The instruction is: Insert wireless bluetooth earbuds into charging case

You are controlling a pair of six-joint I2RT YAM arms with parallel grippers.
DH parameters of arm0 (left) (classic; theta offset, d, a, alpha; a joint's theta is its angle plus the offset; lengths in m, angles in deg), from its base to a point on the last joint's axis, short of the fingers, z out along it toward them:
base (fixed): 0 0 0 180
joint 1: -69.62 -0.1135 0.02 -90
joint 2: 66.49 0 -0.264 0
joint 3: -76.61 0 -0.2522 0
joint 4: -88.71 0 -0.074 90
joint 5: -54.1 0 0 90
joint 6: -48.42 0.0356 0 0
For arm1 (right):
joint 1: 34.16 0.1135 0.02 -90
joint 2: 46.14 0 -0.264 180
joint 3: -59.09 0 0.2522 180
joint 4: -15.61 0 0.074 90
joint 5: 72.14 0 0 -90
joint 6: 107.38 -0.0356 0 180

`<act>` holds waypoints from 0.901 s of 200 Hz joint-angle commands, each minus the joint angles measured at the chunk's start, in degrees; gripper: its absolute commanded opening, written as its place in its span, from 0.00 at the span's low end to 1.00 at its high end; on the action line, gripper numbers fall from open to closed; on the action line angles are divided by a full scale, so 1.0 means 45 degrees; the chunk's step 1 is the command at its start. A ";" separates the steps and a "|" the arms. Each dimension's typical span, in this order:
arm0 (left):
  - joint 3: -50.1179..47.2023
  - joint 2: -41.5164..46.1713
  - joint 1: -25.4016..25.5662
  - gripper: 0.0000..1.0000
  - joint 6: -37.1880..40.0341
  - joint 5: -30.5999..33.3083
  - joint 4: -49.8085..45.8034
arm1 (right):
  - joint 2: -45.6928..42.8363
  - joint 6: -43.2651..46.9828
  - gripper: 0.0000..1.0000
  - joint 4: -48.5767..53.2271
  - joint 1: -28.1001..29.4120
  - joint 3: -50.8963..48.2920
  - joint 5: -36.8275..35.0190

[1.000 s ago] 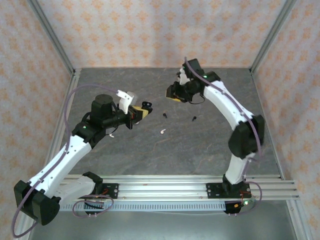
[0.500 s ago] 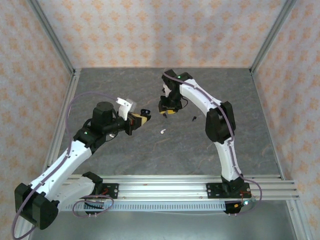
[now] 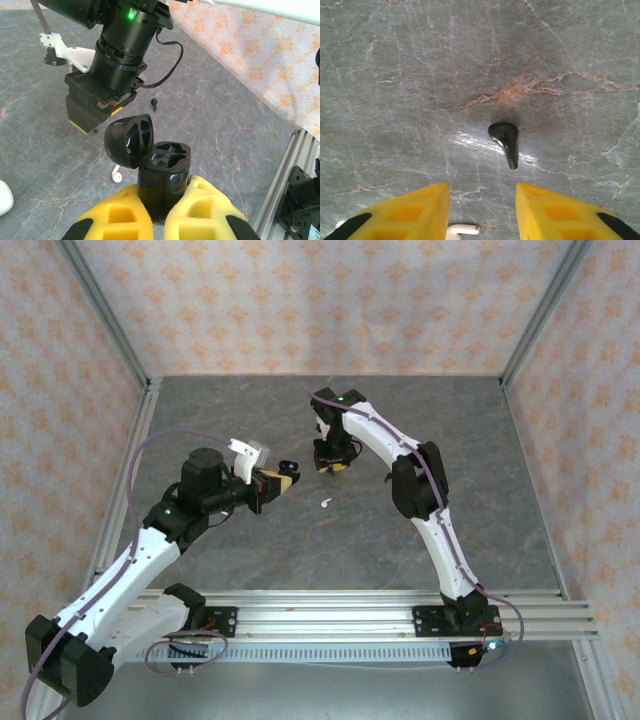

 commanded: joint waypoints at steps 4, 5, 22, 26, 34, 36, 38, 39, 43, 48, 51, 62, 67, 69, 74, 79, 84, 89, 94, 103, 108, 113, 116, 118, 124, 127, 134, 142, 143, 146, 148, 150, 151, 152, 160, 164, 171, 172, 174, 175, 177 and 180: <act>-0.0081 -0.0014 -0.0005 0.00 -0.0217 0.0223 0.0394 | 0.0338 0.0480 0.40 0.0475 0.0078 0.0613 -0.0830; -0.0080 -0.0020 -0.0005 0.00 -0.0217 0.0223 0.0396 | 0.0354 0.0489 0.40 0.0475 0.0069 0.0620 -0.0833; -0.0022 -0.0131 -0.0006 0.00 -0.0254 0.0223 0.0355 | 0.0568 0.0612 0.41 0.0523 0.0085 0.0819 -0.0924; 0.0006 -0.0162 -0.0005 0.00 -0.0256 0.0223 0.0360 | 0.0627 0.0653 0.41 0.0547 0.0080 0.0889 -0.0943; 0.0060 -0.0230 -0.0004 0.00 -0.0256 0.0204 0.0326 | 0.0785 0.0695 0.41 0.0619 0.0080 0.1057 -0.0978; 0.0074 -0.0237 0.0010 0.00 -0.0256 0.0203 0.0332 | 0.0821 0.0694 0.41 0.0643 0.0080 0.1105 -0.0984; 0.0072 -0.0264 -0.0001 0.00 -0.0242 0.0189 0.0333 | 0.0874 0.0708 0.41 0.0663 0.0080 0.1142 -0.0976; 0.0085 -0.0262 0.0007 0.00 -0.0239 0.0196 0.0337 | 0.0886 0.0720 0.41 0.0676 0.0080 0.1158 -0.0974; 0.0110 -0.0279 0.0014 0.00 -0.0255 0.0188 0.0321 | 0.0974 0.0744 0.41 0.0732 0.0080 0.1267 -0.0973; 0.0131 -0.0318 0.0029 0.00 -0.0256 0.0184 0.0311 | 0.1074 0.0769 0.41 0.0781 0.0095 0.1376 -0.0973; 0.0146 -0.0338 0.0034 0.00 -0.0271 0.0184 0.0315 | 0.1140 0.0798 0.41 0.0813 0.0097 0.1446 -0.0985; 0.0199 -0.0386 0.0039 0.00 -0.0263 0.0184 0.0309 | 0.1353 0.0825 0.41 0.0912 0.0080 0.1704 -0.0983; 0.0212 -0.0414 0.0039 0.00 -0.0274 0.0182 0.0302 | 0.1448 0.0847 0.41 0.0951 0.0080 0.1795 -0.0973; 0.0229 -0.0425 0.0050 0.00 -0.0275 0.0183 0.0302 | 0.1480 0.0849 0.41 0.0960 0.0085 0.1822 -0.0973; 0.0229 -0.0435 0.0070 0.00 -0.0267 0.0184 0.0294 | 0.1553 0.0852 0.41 0.0992 0.0083 0.1906 -0.0973; 0.0253 -0.0464 0.0072 0.00 -0.0261 0.0183 0.0273 | 0.1631 0.0868 0.41 0.1015 0.0080 0.1994 -0.0970; 0.0266 -0.0489 0.0088 0.00 -0.0275 0.0193 0.0280 | 0.1692 0.0884 0.41 0.1040 0.0080 0.2040 -0.0964; 0.0283 -0.0503 0.0090 0.00 -0.0283 0.0188 0.0254 | 0.1751 0.0887 0.41 0.1060 0.0091 0.2086 -0.0959; 0.0292 -0.0528 0.0098 0.00 -0.0295 0.0203 0.0243 | 0.1775 0.0892 0.40 0.1061 0.0106 0.2109 -0.0973; 0.0331 -0.0572 0.0104 0.00 -0.0296 0.0216 0.0225 | 0.1838 0.0892 0.40 0.1032 0.0090 0.2111 -0.0983; 0.0356 -0.0582 0.0115 0.00 -0.0311 0.0222 0.0209 | 0.1857 0.0898 0.40 0.1014 0.0101 0.2121 -0.1003; 0.0379 -0.0601 0.0118 0.00 -0.0315 0.0213 0.0178 | 0.1873 0.0886 0.39 0.1021 0.0100 0.2112 -0.1022; 0.0377 -0.0620 0.0142 0.00 -0.0315 0.0221 0.0169 | 0.1892 0.0888 0.39 0.1005 0.0100 0.2101 -0.1033; 0.0392 -0.0633 0.0135 0.00 -0.0315 0.0222 0.0166 | 0.1908 0.0884 0.38 0.1003 0.0105 0.2109 -0.1032; 0.0410 -0.0659 0.0169 0.00 -0.0315 0.0223 0.0149 | 0.1948 0.0882 0.37 0.1019 0.0105 0.2100 -0.1061; 0.0422 -0.0673 0.0171 0.00 -0.0315 0.0220 0.0131 | 0.1967 0.0883 0.37 0.1019 0.0110 0.2098 -0.1079; 0.0436 -0.0703 0.0173 0.00 -0.0315 0.0239 0.0130 | 0.2022 0.0890 0.35 0.1028 0.0100 0.2100 -0.1118; 0.0436 -0.0738 0.0219 0.00 -0.0315 0.0240 0.0126 | 0.2068 0.0896 0.34 0.1074 0.0108 0.2104 -0.1146; 0.0442 -0.0743 0.0224 0.00 -0.0315 0.0241 0.0126 | 0.2069 0.0892 0.34 0.1077 0.0104 0.2098 -0.1148; 0.0453 -0.0752 0.0226 0.00 -0.0327 0.0242 0.0133 | 0.2085 0.0889 0.33 0.1095 0.0105 0.2092 -0.1168; 0.0460 -0.0764 0.0239 0.00 -0.0328 0.0242 0.0137 | 0.2088 0.0898 0.33 0.1099 0.0111 0.2077 -0.1168; 0.0461 -0.0766 0.0232 0.00 -0.0333 0.0242 0.0129 | 0.2099 0.0891 0.32 0.1099 0.0122 0.2073 -0.1168; 0.0455 -0.0767 0.0240 0.00 -0.0333 0.0242 0.0137 | 0.2094 0.0900 0.32 0.1109 0.0121 0.2073 -0.1178; 0.0462 -0.0777 0.0245 0.00 -0.0344 0.0242 0.0141 | 0.2102 0.0904 0.32 0.1114 0.0130 0.2063 -0.1173; 0.0459 -0.0806 0.0254 0.00 -0.0341 0.0242 0.0147 | 0.2109 0.0909 0.30 0.1114 0.0119 0.2024 -0.1179; 0.0467 -0.0825 0.0270 0.00 -0.0362 0.0247 0.0155 | 0.2104 0.0908 0.29 0.1131 0.0133 0.1996 -0.1169; 0.0475 -0.0845 0.0317 0.00 -0.0373 0.0252 0.0148 | 0.2120 0.0911 0.28 0.1129 0.0121 0.1960 -0.1168; 0.0491 -0.0845 0.0322 0.00 -0.0373 0.0257 0.0147 | 0.2114 0.0909 0.28 0.1134 0.0120 0.1957 -0.1168; 0.0499 -0.0860 0.0336 0.00 -0.0373 0.0260 0.0155 | 0.2111 0.0908 0.27 0.1128 0.0119 0.1941 -0.1173; 0.0493 -0.0872 0.0341 0.00 -0.0373 0.0261 0.0150 | 0.2110 0.0908 0.27 0.1133 0.0129 0.1938 -0.1161; 0.0499 -0.0852 0.0336 0.00 -0.0373 0.0262 0.0137 | 0.2109 0.0908 0.27 0.1138 0.0127 0.1936 -0.1152; 0.0516 -0.0878 0.0360 0.00 -0.0383 0.0262 0.0142 | 0.2109 0.0918 0.26 0.1151 0.0125 0.1928 -0.1152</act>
